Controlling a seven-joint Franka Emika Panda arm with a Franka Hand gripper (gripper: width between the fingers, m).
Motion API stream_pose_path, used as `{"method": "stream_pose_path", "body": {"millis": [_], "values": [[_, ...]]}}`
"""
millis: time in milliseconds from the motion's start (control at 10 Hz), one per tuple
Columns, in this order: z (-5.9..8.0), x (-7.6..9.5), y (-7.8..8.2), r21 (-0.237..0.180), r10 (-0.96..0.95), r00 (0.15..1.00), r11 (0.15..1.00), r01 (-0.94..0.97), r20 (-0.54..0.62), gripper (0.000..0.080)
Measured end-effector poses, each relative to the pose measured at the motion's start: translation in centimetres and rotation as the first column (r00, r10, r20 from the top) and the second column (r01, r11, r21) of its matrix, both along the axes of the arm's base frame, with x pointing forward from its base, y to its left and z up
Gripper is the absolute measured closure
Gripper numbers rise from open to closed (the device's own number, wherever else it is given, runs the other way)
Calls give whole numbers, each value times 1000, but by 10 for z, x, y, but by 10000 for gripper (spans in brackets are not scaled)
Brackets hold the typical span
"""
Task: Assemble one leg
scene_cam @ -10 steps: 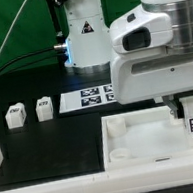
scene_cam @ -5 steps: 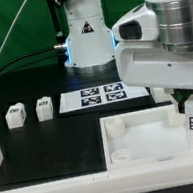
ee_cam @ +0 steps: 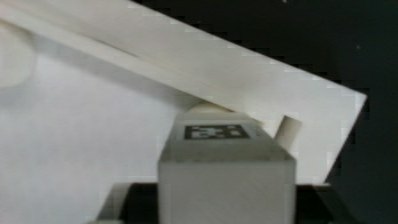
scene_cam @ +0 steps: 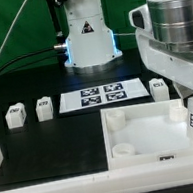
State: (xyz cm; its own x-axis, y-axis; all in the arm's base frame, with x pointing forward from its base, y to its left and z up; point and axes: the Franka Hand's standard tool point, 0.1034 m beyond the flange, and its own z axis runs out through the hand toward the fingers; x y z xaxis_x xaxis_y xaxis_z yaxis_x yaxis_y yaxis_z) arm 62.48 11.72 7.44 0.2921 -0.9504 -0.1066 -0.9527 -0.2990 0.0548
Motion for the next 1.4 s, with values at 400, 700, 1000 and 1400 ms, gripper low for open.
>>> {"method": "stream_pose_path", "body": {"millis": [400,700,1000,1400], "values": [[2,5,-1,-40,-457,890,889,456,-1,506],[3,6,-4,-44,-541,841,840,540,2,506],[1,4,-2,-41,-487,873,872,487,-3,413],[-3,0,1,-17,-103,995,995,103,5,155]]}}
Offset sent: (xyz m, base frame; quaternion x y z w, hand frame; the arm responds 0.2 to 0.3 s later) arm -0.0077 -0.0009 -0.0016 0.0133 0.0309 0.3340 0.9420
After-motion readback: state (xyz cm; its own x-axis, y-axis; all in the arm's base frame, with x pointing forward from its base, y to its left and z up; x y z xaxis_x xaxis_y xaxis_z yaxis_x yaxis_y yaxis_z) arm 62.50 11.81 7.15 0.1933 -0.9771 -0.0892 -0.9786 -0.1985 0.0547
